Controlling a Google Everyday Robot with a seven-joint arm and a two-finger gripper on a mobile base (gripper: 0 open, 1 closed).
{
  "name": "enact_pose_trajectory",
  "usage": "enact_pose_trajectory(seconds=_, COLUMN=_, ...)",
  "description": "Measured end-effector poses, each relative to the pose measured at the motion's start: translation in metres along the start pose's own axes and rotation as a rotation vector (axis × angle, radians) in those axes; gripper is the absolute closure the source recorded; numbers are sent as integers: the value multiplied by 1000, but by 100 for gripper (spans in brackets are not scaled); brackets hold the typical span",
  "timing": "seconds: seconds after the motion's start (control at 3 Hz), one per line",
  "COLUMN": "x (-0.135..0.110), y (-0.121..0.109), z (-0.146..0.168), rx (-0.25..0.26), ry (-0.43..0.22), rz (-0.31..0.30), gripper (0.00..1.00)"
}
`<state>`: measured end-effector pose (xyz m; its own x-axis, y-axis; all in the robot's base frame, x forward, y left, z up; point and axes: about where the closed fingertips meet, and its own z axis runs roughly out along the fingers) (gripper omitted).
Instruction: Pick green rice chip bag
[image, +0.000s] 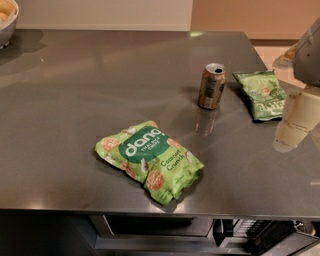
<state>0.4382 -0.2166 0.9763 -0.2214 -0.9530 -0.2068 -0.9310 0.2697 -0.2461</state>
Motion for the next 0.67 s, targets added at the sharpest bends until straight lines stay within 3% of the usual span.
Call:
enact_pose_trajectory(seconds=0.33, x=-5, y=-1, z=0, rx=2, ry=-1, rz=5, gripper=0)
enact_pose_trajectory(seconds=0.67, x=-30, y=3, z=9, rx=-24, ry=-5, rz=15, gripper=0)
